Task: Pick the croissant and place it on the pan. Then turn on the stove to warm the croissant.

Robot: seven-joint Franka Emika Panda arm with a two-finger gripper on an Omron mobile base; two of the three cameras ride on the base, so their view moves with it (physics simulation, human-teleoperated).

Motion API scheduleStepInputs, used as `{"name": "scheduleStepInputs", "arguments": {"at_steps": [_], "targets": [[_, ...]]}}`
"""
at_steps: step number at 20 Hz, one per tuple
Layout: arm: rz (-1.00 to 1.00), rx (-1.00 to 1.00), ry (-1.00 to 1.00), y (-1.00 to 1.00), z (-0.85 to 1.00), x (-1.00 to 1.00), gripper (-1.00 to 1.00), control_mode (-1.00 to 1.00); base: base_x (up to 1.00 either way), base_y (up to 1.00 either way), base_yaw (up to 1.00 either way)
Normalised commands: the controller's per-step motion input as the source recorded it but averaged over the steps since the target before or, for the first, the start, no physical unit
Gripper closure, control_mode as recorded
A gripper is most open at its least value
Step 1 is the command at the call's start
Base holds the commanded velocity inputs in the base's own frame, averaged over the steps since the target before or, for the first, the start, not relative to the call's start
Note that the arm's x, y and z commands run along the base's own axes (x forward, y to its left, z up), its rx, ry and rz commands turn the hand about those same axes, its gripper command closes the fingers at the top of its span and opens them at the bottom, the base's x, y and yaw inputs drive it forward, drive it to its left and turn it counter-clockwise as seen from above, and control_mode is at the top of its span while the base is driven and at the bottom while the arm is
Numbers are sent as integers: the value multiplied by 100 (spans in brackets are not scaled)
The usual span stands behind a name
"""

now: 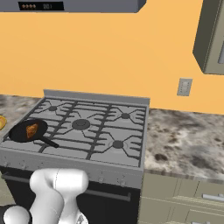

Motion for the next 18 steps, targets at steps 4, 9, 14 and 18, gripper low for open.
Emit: {"name": "scheduleStepInputs", "arguments": {"at_steps": [4, 9, 14, 18], "targets": [[-12, 0, -13, 1, -14, -32, -100, -100, 0, 0, 0], [-3, 0, -19, 3, -19, -23, -100, -100, 0, 0, 0], [0, -1, -16, 4, -16, -15, -100, -100, 0, 0, 0], [0, -1, -14, 1, -15, -10, -100, -100, 0, 0, 0]]}}
